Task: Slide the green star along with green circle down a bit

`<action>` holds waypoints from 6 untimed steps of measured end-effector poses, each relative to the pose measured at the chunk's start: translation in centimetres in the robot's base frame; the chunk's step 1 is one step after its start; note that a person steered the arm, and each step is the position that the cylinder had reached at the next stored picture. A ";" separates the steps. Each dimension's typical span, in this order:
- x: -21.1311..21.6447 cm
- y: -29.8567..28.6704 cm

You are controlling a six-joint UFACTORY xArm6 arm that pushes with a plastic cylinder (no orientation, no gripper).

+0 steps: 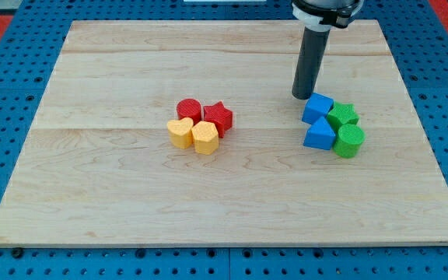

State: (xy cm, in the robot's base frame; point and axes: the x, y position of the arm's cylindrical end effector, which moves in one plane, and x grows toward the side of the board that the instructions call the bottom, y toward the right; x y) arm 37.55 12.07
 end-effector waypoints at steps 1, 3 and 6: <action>-0.2 3.4; 2.5 5.6; 8.3 5.6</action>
